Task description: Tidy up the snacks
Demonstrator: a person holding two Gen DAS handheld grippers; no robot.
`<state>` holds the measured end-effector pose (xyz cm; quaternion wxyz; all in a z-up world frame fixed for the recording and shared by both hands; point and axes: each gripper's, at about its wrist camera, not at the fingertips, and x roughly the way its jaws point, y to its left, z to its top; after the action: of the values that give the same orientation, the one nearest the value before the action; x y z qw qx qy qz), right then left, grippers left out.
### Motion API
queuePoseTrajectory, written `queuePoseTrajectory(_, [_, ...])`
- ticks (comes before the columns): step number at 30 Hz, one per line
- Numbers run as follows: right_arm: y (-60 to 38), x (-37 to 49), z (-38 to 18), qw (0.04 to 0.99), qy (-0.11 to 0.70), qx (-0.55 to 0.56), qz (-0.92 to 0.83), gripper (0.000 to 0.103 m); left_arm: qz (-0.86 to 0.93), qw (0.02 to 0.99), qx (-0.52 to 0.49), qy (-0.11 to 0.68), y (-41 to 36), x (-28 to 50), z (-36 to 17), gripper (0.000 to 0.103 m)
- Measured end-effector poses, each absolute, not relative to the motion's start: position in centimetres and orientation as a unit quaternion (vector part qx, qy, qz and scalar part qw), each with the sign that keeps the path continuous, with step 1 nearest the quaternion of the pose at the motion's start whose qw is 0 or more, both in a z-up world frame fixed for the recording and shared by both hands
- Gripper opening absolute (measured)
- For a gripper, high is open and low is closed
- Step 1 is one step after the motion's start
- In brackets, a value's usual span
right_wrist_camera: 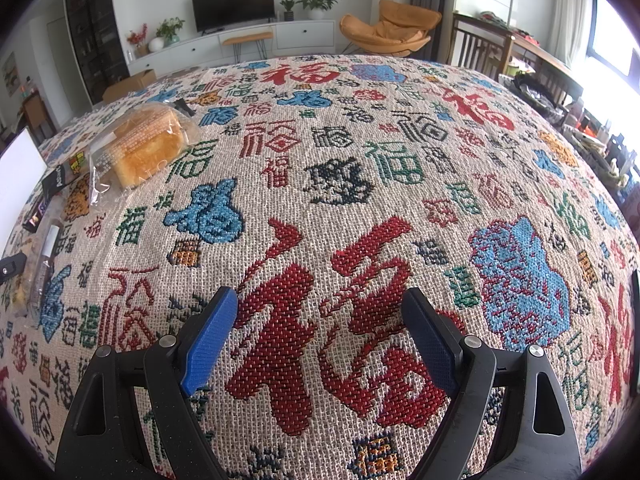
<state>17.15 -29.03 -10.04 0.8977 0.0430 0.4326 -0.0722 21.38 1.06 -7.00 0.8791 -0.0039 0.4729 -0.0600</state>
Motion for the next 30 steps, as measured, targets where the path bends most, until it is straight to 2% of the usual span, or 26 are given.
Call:
queuePoseTrajectory(5, [-29.0,17.2,-10.1,0.898,0.433,0.043,-0.072,0.087,-0.075,0.87,0.05,0.485,-0.3,21.3,-7.8,0.058])
queuePoseTrajectory(8, [-29.0,17.2,-10.1,0.898,0.433,0.043,-0.072,0.087,-0.068,0.87,0.039,0.487,0.1,21.4,-7.4,0.029])
queuePoseTrajectory(17, [-29.0,17.2,-10.1,0.898,0.433,0.043,-0.072,0.087,-0.095,0.868,0.007,0.487,4.0,15.3,-5.6,0.029])
queuePoseTrajectory(19, [-29.0,17.2,-10.1,0.898,0.433,0.043,-0.072,0.087,-0.087,0.876,0.0,0.474,4.9,14.6,-5.4,0.035])
queuePoseTrajectory(20, [-29.0,17.2,-10.1,0.898,0.433,0.043,-0.072,0.087,-0.081,0.881,0.002,0.466,5.2,14.6,-5.5,0.05])
queuePoseTrajectory(21, [-29.0,17.2,-10.1,0.898,0.433,0.043,-0.072,0.087,-0.072,0.885,0.004,0.461,5.4,14.7,-5.7,0.07])
queuePoseTrajectory(22, [-29.0,17.2,-10.1,0.898,0.433,0.043,-0.072,0.087,-0.066,0.887,0.004,0.457,5.5,15.0,-5.9,0.075])
queuePoseTrajectory(30, [-29.1,17.2,-10.1,0.898,0.433,0.043,-0.072,0.087,-0.053,0.895,0.029,0.443,5.3,15.7,-8.2,0.082])
